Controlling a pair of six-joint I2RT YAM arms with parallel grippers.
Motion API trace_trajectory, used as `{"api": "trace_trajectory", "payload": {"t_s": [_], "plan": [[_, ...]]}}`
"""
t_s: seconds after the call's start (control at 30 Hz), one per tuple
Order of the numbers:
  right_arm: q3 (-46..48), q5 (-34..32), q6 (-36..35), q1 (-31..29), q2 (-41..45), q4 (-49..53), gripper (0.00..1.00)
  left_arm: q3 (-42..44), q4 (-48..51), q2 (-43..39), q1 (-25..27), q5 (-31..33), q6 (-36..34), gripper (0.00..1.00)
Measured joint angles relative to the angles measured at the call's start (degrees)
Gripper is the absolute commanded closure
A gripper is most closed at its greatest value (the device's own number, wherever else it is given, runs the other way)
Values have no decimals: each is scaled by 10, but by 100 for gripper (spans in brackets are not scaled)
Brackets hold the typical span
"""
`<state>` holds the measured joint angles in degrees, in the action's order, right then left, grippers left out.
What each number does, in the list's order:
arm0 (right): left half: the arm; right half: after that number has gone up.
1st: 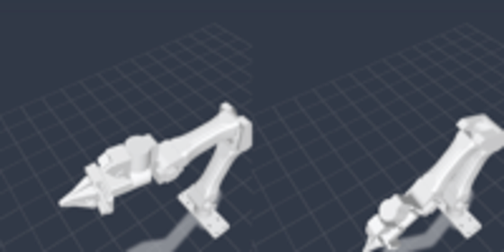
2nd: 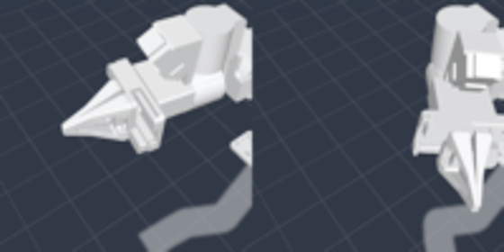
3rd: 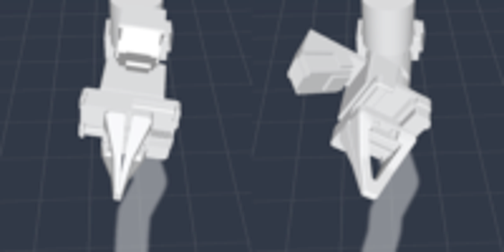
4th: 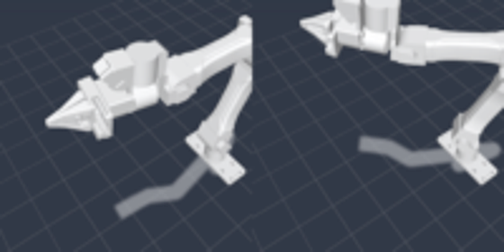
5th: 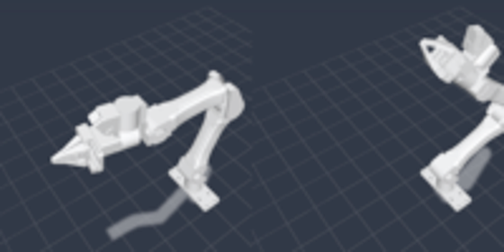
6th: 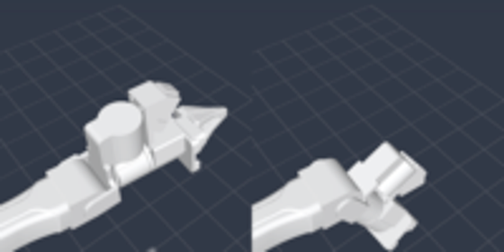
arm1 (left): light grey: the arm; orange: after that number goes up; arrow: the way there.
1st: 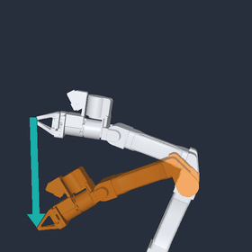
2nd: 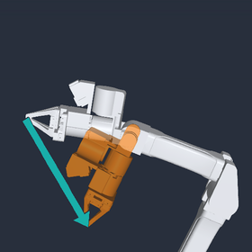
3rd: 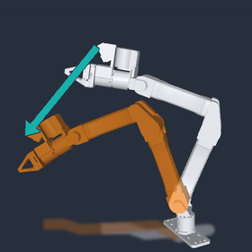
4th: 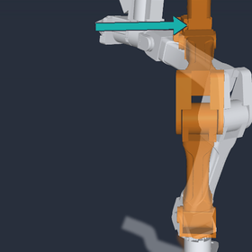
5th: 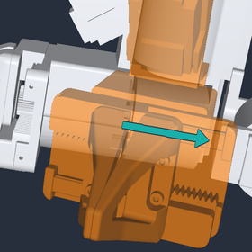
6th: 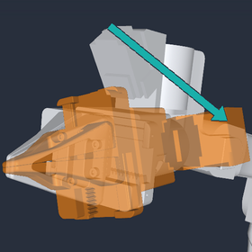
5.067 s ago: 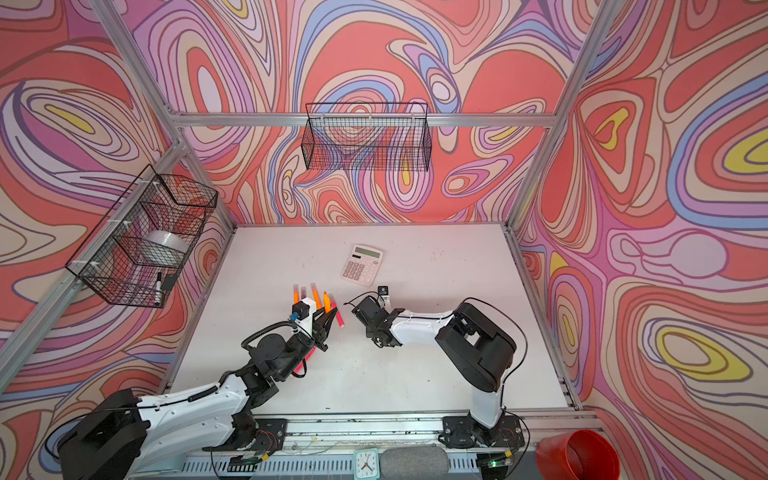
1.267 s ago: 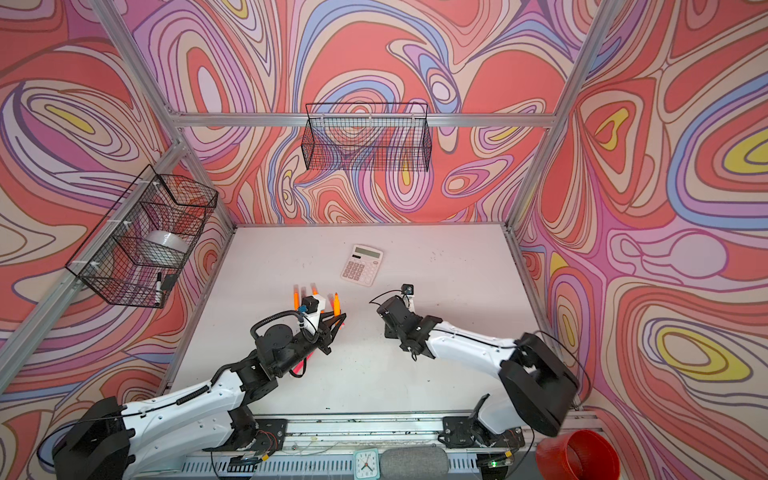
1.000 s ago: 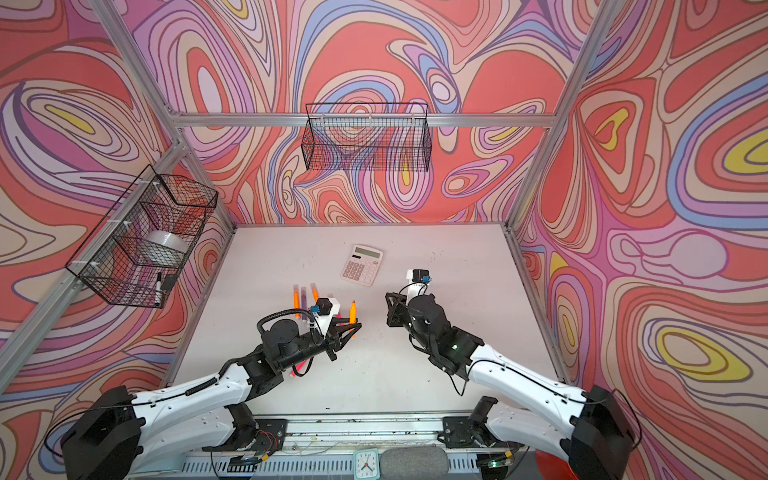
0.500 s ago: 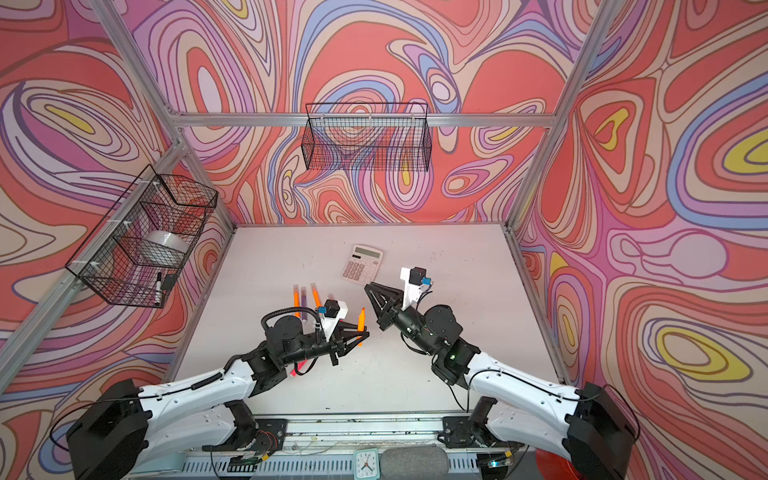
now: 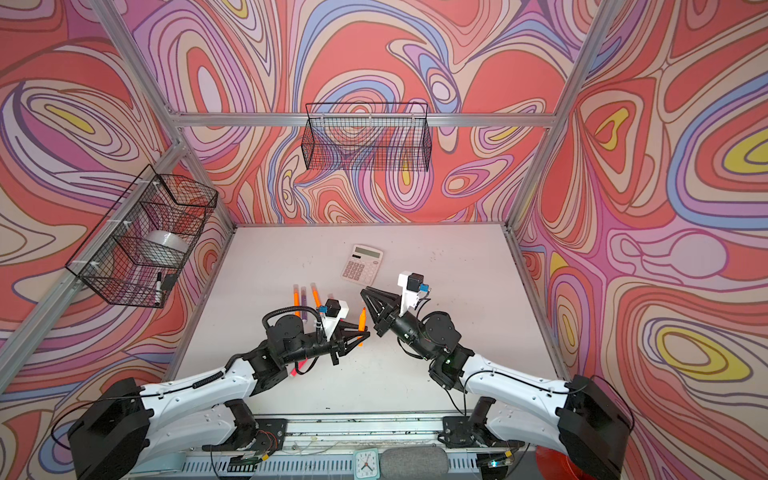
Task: Insert the pens into the pen caps
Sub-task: 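Carry the pink cap over the orange marker tip held by the left gripper, then press the cap down onto the orange marker with the right gripper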
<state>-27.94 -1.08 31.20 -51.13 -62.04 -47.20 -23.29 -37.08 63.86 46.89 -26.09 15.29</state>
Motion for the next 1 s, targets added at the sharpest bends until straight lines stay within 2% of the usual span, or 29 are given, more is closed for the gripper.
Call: {"api": "trace_trajectory", "payload": {"t_s": [0.5, 0.93, 1.0], "plan": [[26, -24, 0, -19, -19, -59, 100, 0, 1, 0, 0, 6, 0, 100], [49, -38, -5, -37, -11, -72, 100, 3, -10, -8, 0, 3, 14, 100], [51, -42, -8, -41, -13, -78, 83, 5, -11, -10, 0, 0, 15, 100]]}}
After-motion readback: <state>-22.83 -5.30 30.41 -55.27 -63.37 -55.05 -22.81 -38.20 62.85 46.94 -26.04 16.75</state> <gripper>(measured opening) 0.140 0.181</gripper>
